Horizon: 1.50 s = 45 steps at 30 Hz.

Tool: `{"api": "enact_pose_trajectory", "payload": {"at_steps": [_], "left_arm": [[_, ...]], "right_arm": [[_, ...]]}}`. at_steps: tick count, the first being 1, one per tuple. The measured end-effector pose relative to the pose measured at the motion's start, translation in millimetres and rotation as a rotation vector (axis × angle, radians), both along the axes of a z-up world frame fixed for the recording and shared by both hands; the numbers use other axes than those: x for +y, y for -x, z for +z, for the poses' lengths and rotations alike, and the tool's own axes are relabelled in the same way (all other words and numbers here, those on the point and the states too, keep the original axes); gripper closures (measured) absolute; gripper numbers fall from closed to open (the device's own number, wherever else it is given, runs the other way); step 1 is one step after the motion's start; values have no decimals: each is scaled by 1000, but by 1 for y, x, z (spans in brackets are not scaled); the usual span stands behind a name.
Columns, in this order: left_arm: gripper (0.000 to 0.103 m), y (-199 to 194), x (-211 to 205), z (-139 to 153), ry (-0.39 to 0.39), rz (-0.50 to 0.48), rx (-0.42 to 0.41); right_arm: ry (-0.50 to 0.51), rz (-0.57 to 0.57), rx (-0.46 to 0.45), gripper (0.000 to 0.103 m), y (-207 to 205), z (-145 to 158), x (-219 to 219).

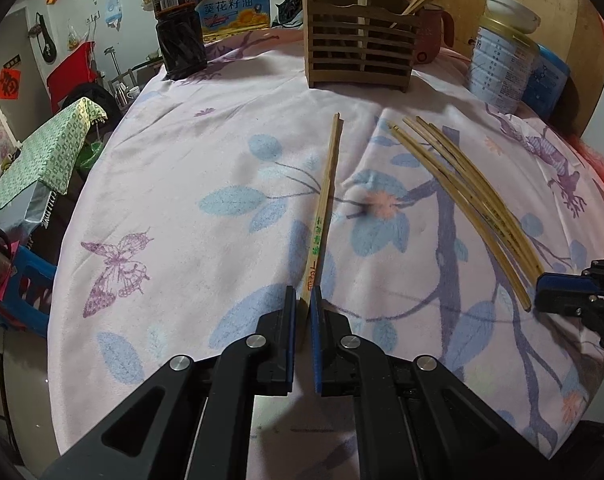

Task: Organize utensils

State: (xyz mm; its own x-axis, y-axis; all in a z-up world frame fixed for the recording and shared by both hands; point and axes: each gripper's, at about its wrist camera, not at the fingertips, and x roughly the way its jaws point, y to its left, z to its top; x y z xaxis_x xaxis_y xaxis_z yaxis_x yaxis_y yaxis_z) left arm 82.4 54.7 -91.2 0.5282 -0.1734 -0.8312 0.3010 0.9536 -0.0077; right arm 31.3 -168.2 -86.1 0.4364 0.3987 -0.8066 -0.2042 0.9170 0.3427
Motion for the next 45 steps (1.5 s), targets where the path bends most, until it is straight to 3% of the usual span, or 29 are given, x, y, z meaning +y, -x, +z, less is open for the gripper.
{"api": "enact_pose_trajectory", "payload": {"at_steps": [9,13,16,19,32,37,42,43,44,45], "left_arm": [[95,1,-2,0,-6,8,-9],[95,1,-3,0,-13,8,-8],[95,0,-3,0,-17,8,-8],[97,-2,-2,4,25,-3,21],[97,-12,2,121,84,-48,-190],[97,-21,2,163,118,-132,-235],[97,-27,4,170,115,-194,-234],[94,-28,6,164,114,-198,-214],[74,-30,9,156,116,-193,-192],[61,-30,12,145,122,-172,-177]], "right_arm": [[75,84,-48,84,5,7,25],[135,56,-47,84,-2,-2,28],[202,66,-92,94,3,2,34],[216,67,-121,96,6,13,32],[133,-176,-391,96,3,154,-19],[111,-271,-432,97,5,182,-21],[120,-334,-468,97,17,193,-21],[112,-336,-467,97,18,194,-21],[109,-331,-466,97,18,193,-22],[112,-321,-465,97,17,193,-22]]}}
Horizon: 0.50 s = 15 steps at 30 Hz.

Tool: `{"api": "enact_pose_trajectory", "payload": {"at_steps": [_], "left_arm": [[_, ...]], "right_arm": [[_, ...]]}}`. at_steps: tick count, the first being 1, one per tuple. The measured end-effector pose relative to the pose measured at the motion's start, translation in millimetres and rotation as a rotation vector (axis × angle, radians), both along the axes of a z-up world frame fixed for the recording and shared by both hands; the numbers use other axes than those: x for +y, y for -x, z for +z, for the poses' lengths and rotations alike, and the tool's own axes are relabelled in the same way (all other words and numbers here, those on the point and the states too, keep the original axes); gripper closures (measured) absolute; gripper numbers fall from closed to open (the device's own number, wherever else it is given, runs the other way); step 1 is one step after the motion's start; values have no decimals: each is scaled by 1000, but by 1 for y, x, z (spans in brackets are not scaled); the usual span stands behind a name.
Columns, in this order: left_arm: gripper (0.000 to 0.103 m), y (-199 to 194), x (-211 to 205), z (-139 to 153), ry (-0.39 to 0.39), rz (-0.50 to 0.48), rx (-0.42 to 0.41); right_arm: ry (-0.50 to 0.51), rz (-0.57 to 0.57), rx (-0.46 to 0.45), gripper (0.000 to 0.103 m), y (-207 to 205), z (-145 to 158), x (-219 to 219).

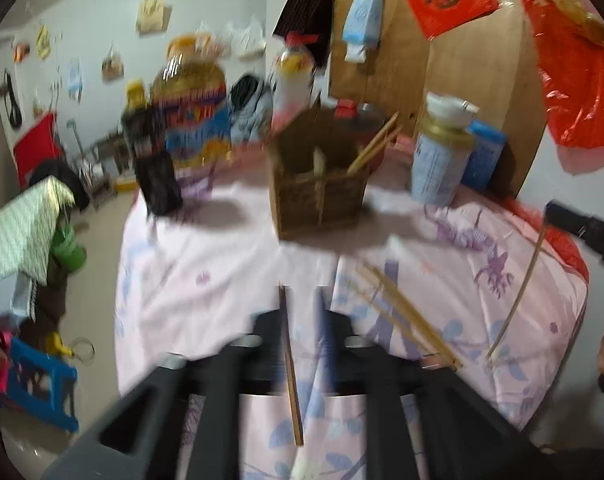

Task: Organize utensils

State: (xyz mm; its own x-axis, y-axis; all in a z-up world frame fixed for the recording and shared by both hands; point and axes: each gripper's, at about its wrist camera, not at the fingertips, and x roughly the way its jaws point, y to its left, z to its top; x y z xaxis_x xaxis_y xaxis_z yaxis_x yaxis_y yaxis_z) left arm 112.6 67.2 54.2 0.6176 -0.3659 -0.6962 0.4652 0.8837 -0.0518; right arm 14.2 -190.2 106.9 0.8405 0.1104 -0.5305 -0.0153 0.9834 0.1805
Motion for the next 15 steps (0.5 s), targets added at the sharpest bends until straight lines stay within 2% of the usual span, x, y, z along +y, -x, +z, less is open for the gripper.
{"api": "enact_pose_trajectory", "payload": {"at_steps": [1,3,5,7,10,12,14,15], "left_arm": [[50,1,3,-9,8,18,7],[50,3,9,-35,19,36,60],[52,6,12,-67,4,62,147],[52,11,14,-89,-18,74,180],[55,16,14,-120,-43,83,251],[57,17,14,-136,-59,98,287],[66,17,16,-143,-51,101,310],[67,19,16,-143,-49,105,300]], "right_arm": [[7,8,5,97,-2,-1,-1],[10,27,11,97,-7,-2,-5],[2,44,8,97,-13,-1,-9],[-2,57,6,97,-17,0,-11],[-21,86,25,97,-27,-5,-16],[-54,92,65,93,-33,-17,-22],[-103,84,109,92,-39,-31,-30],[-127,81,124,92,-41,-36,-33]]}}
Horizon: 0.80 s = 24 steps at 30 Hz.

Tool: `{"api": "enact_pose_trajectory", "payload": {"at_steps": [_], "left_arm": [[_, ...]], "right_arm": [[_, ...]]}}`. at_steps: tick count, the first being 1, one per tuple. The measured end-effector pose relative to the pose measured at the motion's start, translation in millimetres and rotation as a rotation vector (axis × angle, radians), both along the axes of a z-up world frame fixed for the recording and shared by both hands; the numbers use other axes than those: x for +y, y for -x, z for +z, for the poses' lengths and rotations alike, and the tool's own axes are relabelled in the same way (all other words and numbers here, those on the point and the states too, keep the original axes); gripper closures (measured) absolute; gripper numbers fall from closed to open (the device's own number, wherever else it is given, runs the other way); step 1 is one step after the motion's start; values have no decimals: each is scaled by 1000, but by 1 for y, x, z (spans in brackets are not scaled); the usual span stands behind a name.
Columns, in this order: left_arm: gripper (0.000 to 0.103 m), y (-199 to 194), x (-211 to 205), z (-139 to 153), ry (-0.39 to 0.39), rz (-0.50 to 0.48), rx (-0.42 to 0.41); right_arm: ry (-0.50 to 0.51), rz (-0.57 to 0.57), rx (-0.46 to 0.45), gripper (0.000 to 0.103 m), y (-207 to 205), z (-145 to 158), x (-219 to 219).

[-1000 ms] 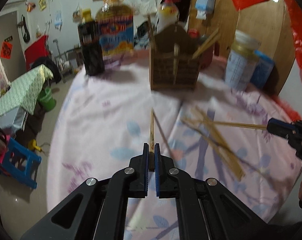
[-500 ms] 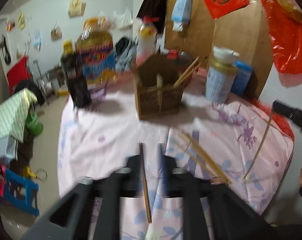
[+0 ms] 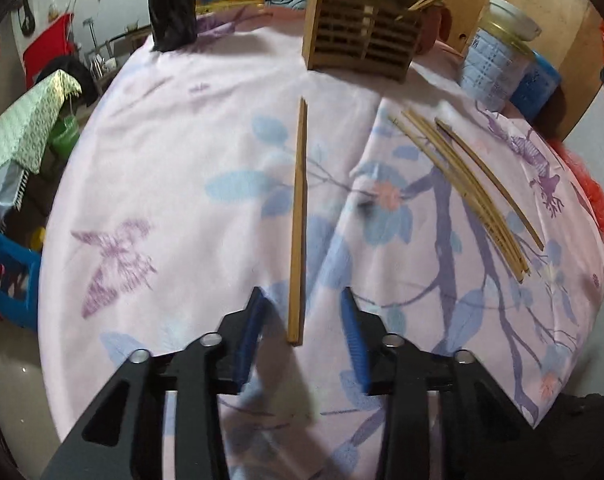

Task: Organize utensils
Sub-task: 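Carry chopsticks over the wooden holder with both tools and drop them in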

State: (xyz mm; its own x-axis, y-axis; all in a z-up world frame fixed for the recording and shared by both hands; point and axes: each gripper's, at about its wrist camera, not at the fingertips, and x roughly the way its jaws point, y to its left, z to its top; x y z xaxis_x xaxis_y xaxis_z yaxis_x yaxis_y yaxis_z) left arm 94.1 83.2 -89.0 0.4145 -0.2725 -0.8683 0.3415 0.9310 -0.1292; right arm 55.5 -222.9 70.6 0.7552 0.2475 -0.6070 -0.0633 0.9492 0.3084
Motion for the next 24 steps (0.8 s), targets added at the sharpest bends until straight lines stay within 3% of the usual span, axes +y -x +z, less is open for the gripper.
{"api": "enact_pose_trajectory", "payload": {"at_steps": [1,3,9,11,18,24], "left_arm": [[76,0,0,-1,11,-7,3],[85,0,-2,-1,19,-9,5],[88,1,-4,-2,20,1,-20],[97,0,-6,-1,27,10,-8],[97,0,-13,41,62,36,-72],[98,-5,-18,86,43,79,-146]], "right_arm": [[-19,-3,14,92,-2,-4,-3],[-38,-10,30,92,-5,-10,-8],[-66,-9,47,90,-9,-19,-15],[-56,11,90,84,-18,-30,-15],[-19,83,296,84,-82,-85,-15],[86,180,396,84,-140,-120,6]]}}
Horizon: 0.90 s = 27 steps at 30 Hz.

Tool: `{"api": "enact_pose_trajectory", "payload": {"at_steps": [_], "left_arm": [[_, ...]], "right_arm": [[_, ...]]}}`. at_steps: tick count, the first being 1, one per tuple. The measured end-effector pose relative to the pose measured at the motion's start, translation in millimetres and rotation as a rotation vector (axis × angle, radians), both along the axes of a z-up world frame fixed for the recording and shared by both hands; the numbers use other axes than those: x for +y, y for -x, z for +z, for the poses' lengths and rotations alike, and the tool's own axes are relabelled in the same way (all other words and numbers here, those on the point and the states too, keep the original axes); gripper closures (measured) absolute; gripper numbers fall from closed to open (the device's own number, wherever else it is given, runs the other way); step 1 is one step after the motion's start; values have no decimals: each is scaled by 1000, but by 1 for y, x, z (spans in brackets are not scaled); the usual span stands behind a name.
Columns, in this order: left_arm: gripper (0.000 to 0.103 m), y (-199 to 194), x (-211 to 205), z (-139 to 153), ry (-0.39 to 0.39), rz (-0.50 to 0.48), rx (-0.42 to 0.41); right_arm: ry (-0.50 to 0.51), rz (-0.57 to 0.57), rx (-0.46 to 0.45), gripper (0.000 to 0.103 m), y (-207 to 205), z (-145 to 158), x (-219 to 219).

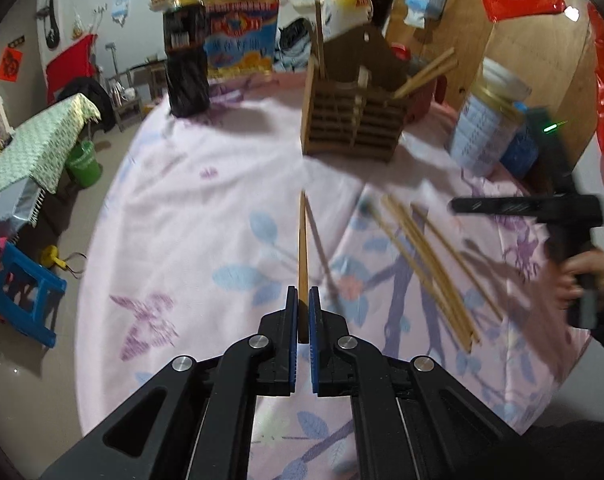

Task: Organize utensils
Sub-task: 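Carry chopsticks over the wooden holder with both tools and drop them in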

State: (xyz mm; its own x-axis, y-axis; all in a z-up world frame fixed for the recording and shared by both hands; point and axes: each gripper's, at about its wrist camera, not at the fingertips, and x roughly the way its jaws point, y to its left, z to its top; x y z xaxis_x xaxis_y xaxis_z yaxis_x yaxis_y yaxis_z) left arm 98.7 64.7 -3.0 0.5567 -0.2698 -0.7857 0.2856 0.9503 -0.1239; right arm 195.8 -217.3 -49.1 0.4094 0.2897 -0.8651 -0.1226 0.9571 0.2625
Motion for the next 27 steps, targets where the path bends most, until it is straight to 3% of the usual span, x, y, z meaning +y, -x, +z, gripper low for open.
{"api": "enact_pose_trajectory", "payload": {"at_steps": [7,11,14,21,27], "left_arm": [[98,-11,-7,27,-5,23,-41],[98,-19,-11,34,0,24,-43],[97,-27,-13,44,8,8,-52],[98,-51,-26,91,26,-76,-119],[98,-84,-45,148,63,-144,-187]], "right_arm": [[89,66,94,84,-35,-36,17],[131,103,61,96,-31,-30,25],[111,96,-13,96,-16,-3,24],[-7,24,-335,97,30,114,3],[-48,-56,-559,97,25,196,-6]]}}
